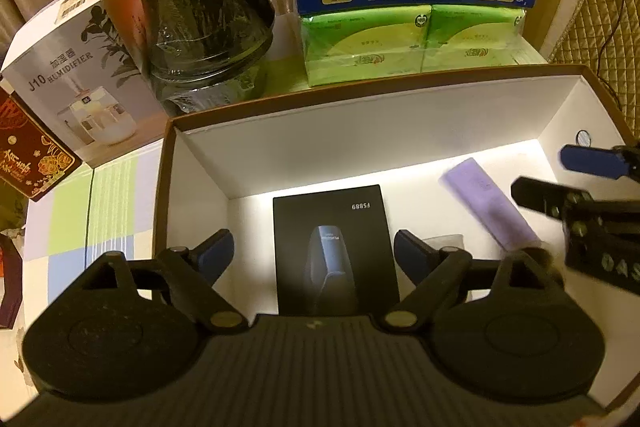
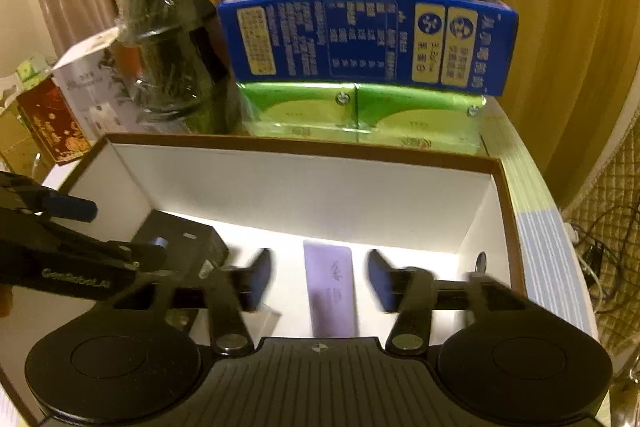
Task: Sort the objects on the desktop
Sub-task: 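Open both grippers to drop the FLYCO box and purple tube inside, then withdraw both grippers from the box toward the remaining table items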
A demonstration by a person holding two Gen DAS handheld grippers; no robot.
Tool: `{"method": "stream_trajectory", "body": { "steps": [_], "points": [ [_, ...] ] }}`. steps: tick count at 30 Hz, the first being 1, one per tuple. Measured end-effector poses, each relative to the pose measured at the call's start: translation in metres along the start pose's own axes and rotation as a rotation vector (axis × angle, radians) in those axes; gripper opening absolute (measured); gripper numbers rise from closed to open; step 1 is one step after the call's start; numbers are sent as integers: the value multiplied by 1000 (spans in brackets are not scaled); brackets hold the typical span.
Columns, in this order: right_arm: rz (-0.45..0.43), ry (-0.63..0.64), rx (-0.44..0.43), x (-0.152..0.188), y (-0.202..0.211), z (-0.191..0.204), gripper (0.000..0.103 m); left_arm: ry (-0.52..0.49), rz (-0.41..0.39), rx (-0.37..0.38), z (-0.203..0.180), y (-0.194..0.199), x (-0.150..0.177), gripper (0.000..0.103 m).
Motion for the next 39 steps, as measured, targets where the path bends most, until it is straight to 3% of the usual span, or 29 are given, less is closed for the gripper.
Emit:
{"method": "stream_trajectory", "body": {
  "steps": [3, 8, 14, 27, 39],
  "points": [
    [-2, 30, -12, 3, 13, 5, 66, 6, -4, 6, 1, 7, 3, 89],
    [-10, 21, -44, 12, 40, 11, 85, 3, -40, 6, 2, 26, 8, 91],
    [-10, 16, -57, 28, 73, 14, 96, 2, -86, 7, -1, 56, 20, 94],
    [-37, -53, -25, 54, 131, 11, 101, 69, -154, 4, 5, 119, 53, 100],
    [-68, -19, -15, 75, 178, 26, 101, 30, -215, -25, -7, 172, 97, 102]
  ]
}}
Point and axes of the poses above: each gripper's, at about its wrist camera, not at the fingertips, and y roughly against the way its jaws point, z to its left, x to its underside, the point moved 4 cm from there along -y, roughly the way its jaws point, and after that the axes turned 2 degrees about y, right-handed, at the moved point
